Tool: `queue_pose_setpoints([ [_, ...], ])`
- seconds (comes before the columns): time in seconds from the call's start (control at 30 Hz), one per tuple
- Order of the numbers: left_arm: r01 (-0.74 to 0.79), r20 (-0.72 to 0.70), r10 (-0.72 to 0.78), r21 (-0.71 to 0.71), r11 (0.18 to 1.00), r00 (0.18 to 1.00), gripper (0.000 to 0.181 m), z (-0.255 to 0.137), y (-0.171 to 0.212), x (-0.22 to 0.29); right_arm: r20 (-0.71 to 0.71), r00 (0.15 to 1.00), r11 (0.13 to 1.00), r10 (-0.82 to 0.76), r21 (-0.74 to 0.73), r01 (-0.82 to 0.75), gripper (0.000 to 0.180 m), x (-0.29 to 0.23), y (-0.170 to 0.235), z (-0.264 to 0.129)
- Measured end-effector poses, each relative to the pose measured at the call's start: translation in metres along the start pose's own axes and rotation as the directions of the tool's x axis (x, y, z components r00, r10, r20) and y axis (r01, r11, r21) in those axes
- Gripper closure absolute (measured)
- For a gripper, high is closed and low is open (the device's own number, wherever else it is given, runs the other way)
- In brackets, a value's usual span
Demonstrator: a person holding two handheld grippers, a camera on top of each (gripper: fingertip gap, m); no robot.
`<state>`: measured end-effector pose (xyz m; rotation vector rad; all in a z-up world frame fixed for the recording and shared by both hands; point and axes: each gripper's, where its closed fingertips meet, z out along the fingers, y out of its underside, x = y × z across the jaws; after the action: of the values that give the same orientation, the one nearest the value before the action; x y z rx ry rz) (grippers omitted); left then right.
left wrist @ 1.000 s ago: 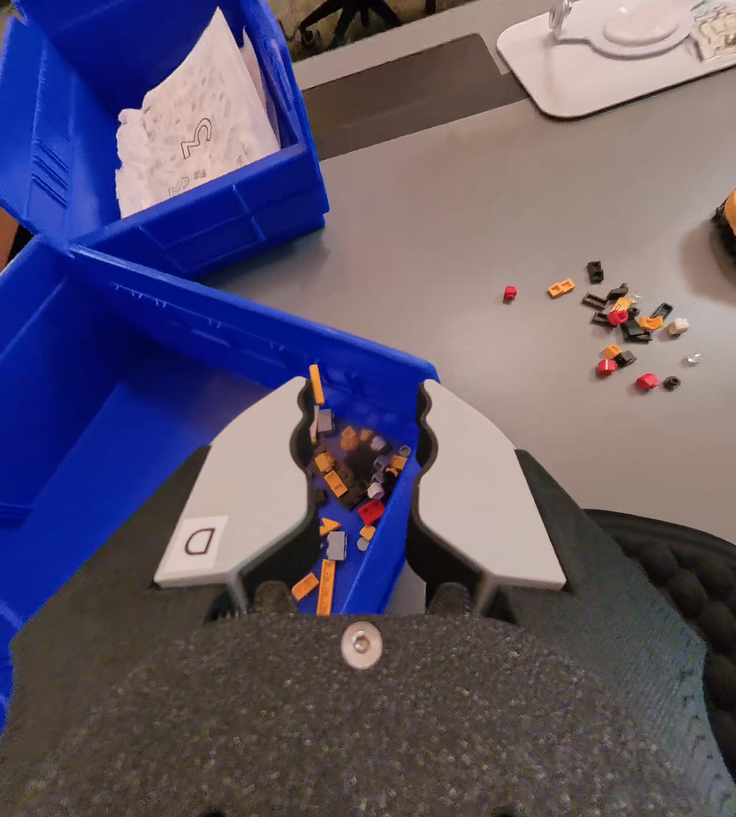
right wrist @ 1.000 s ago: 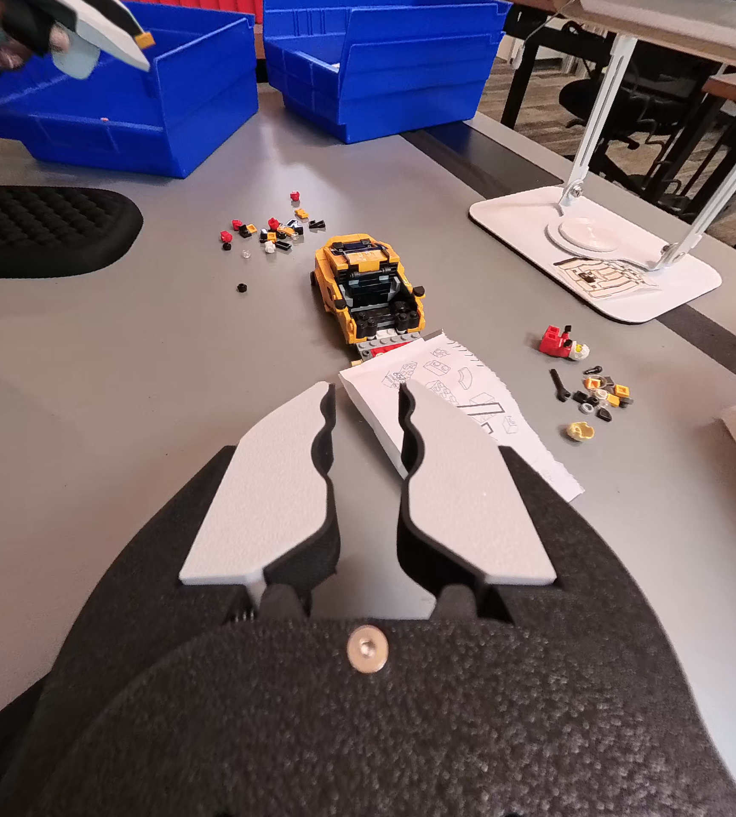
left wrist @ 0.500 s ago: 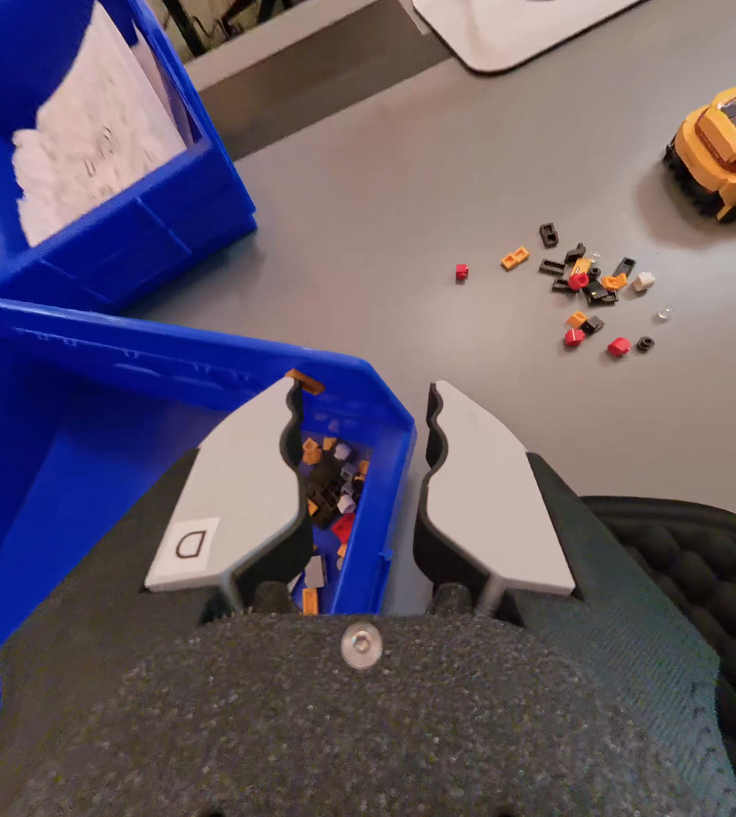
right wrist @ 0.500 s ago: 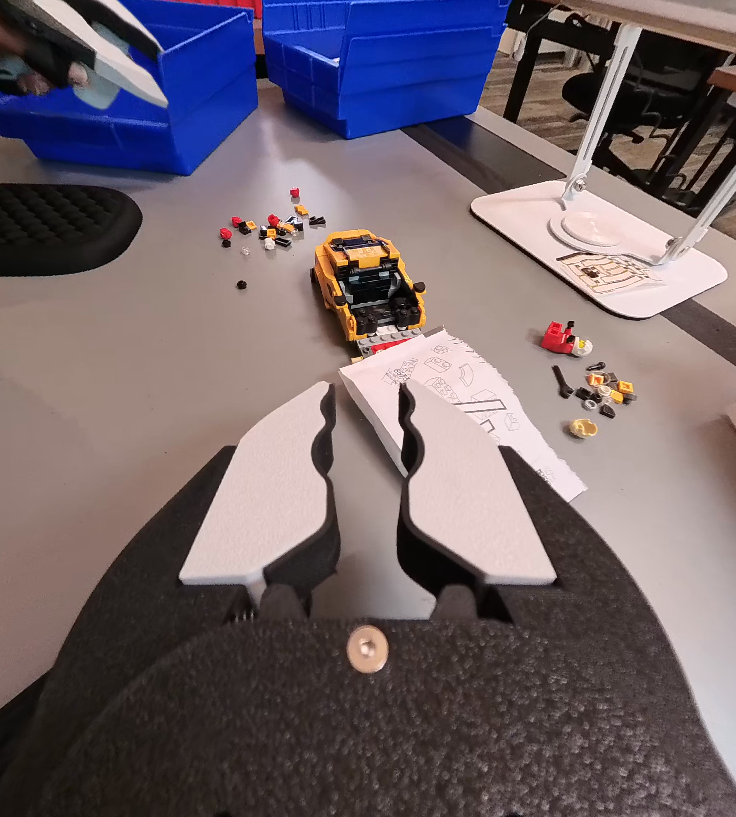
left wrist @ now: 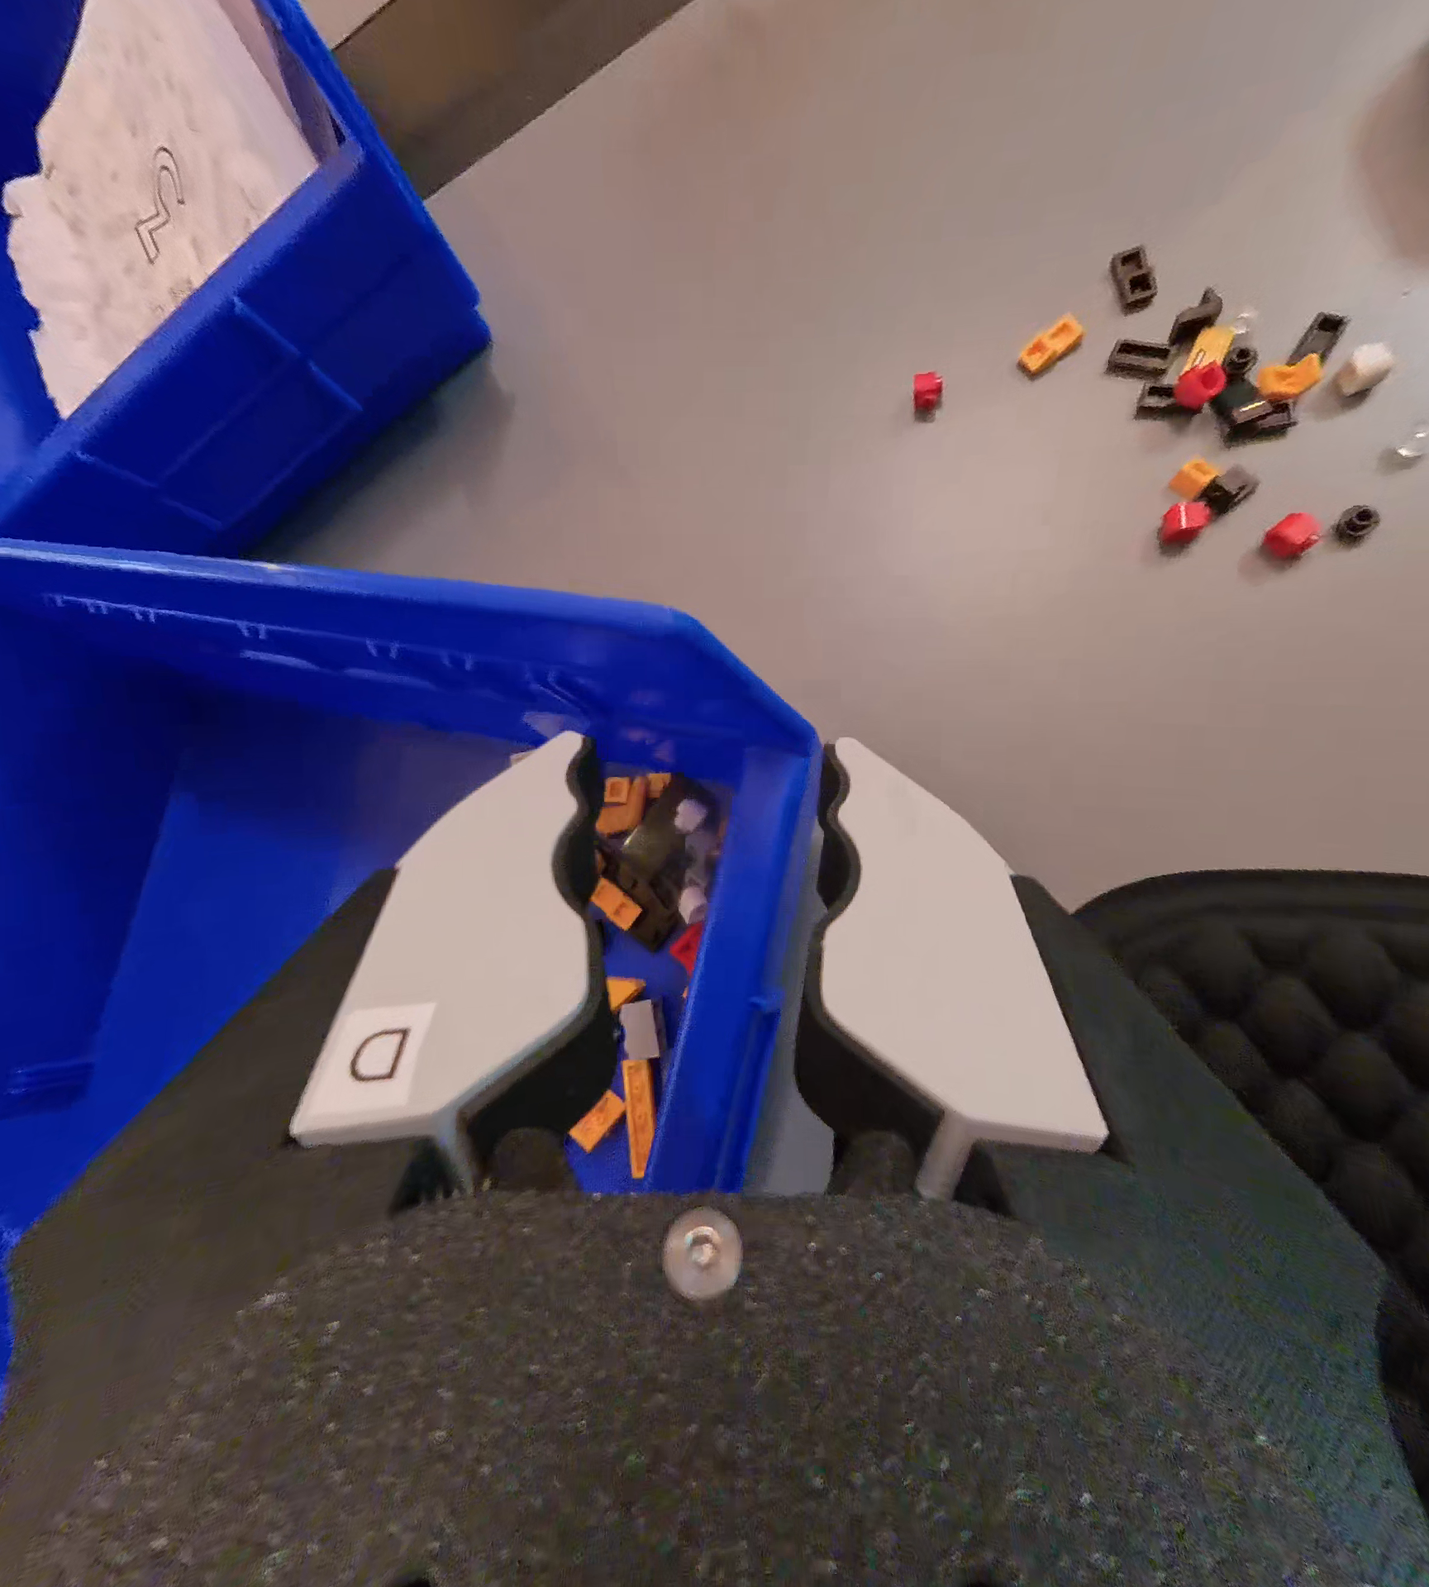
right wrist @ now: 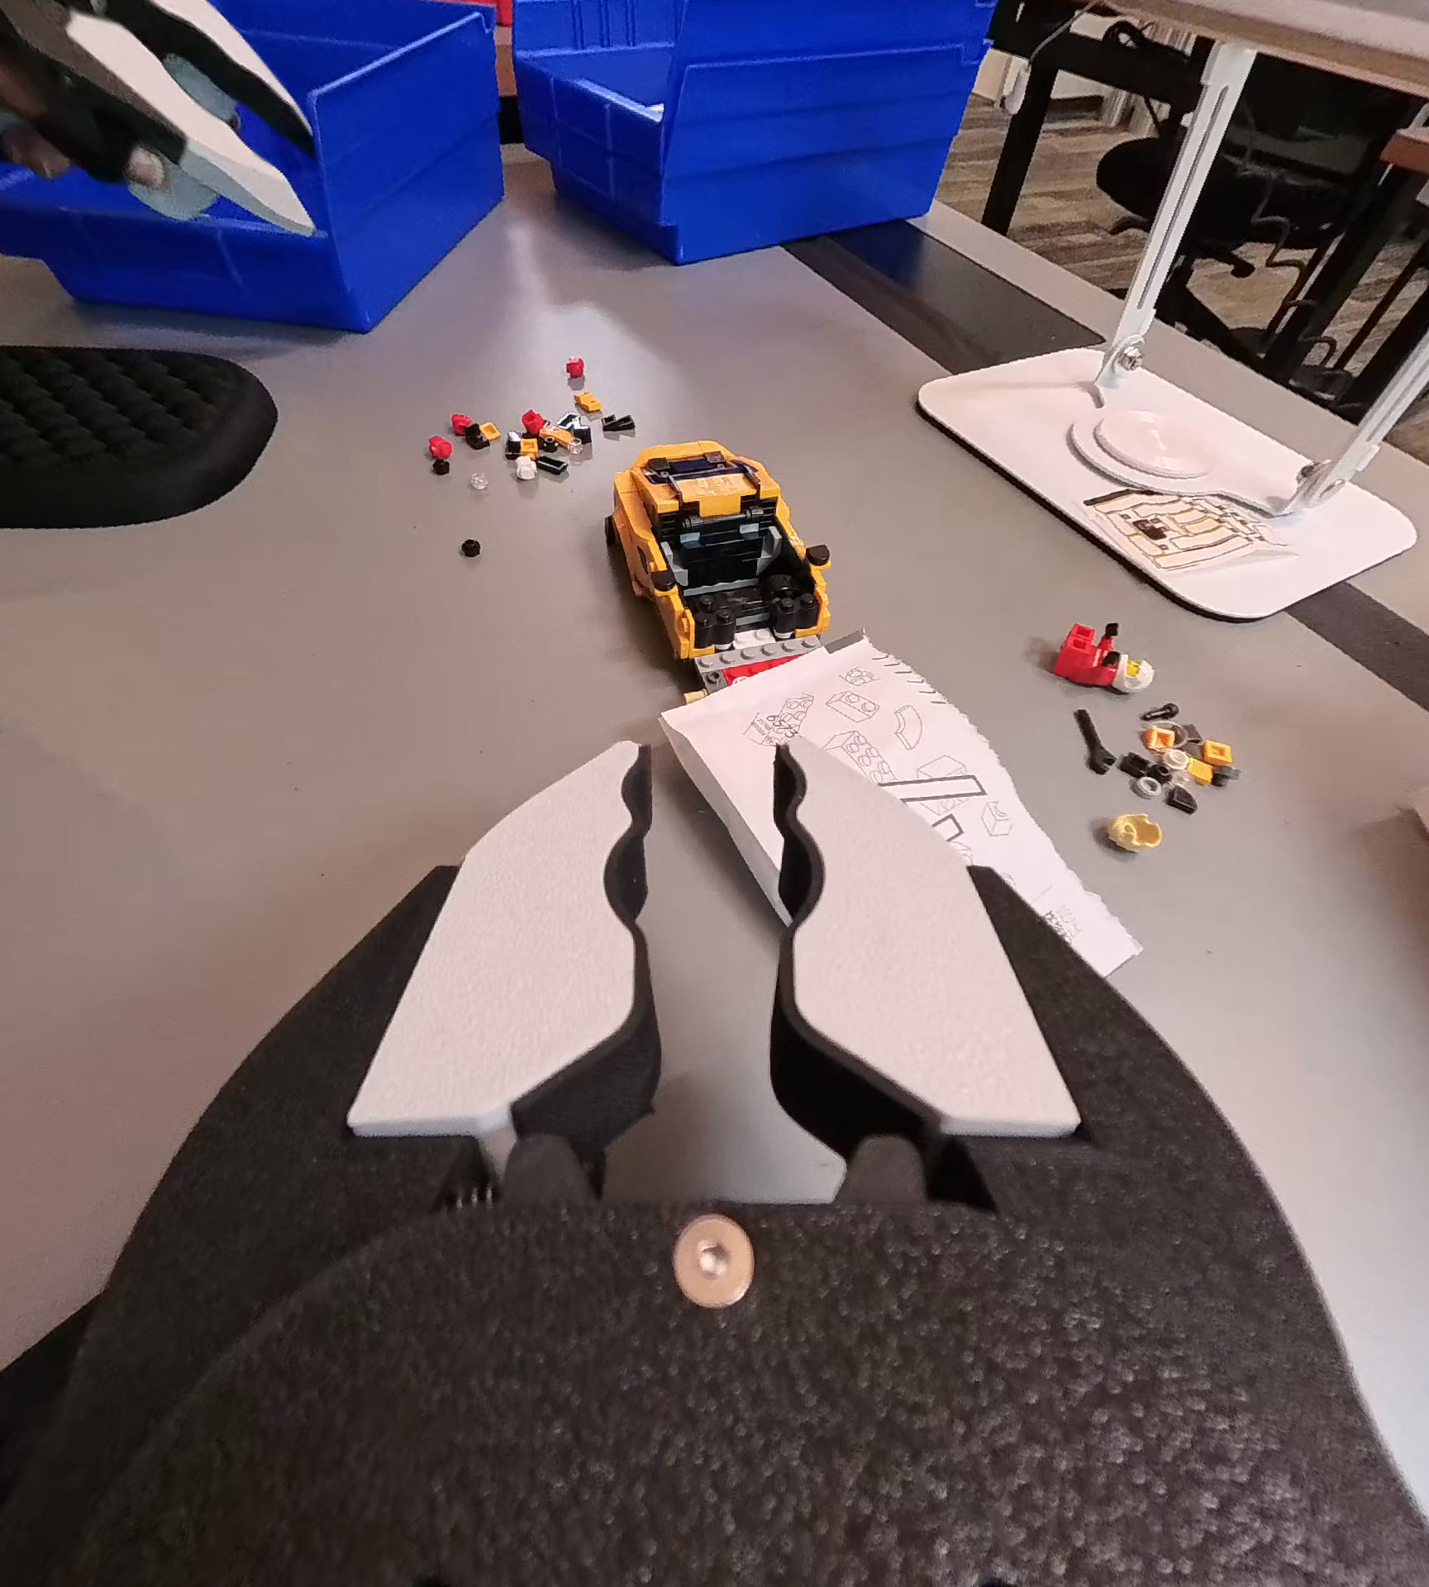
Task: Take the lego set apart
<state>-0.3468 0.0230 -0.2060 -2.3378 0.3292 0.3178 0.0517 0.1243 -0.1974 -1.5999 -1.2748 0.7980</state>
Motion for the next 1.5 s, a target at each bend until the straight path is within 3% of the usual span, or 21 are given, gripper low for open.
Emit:
queue_pose_setpoints([
  [0.07,0.004,-0.020,-0.003,0.030,1.000,1.000,0.136,-0.002,-0.006,0.005,-0.001,1.000,1.000,0.000,-0.001,0.000,0.153,0.000,0.000,0.000],
  [0.17,-0.029,-0.079,0.036,0.088,0.996,0.996,0.161,-0.015,-0.018,0.024,-0.002,1.000,1.000,0.003,-0.002,-0.003,0.153,0.001,0.001,0.000],
  [0.3,0.005,-0.298,0.033,0.125,0.992,0.954,0.154,-0.013,-0.030,0.075,0.003,1.000,1.000,0.005,-0.004,-0.005,0.153,0.000,0.001,0.001],
  [0.57,-0.052,-0.462,0.051,0.011,0.999,0.886,0.134,0.041,-0.034,0.138,-0.007,1.000,1.000,0.002,0.001,-0.002,0.153,0.002,0.000,-0.001],
  [0.7,-0.091,-0.487,0.068,-0.024,0.996,0.871,0.138,0.054,-0.032,0.147,-0.009,1.000,1.000,0.002,-0.002,-0.002,0.153,0.003,0.001,-0.002],
  [1.13,-0.087,-0.455,0.081,0.008,0.996,0.887,0.181,0.053,-0.033,0.144,-0.010,1.000,1.000,0.007,-0.009,-0.007,0.153,0.004,0.003,-0.001],
  [1.37,-0.050,-0.452,0.067,0.049,0.998,0.890,0.181,0.044,-0.037,0.138,-0.008,1.000,1.000,0.001,-0.008,-0.002,0.153,0.003,0.002,-0.001],
  [1.5,-0.038,-0.508,0.069,0.071,0.997,0.859,0.154,0.043,-0.044,0.153,-0.008,1.000,1.000,0.000,-0.009,0.000,0.153,0.003,0.002,-0.001],
])
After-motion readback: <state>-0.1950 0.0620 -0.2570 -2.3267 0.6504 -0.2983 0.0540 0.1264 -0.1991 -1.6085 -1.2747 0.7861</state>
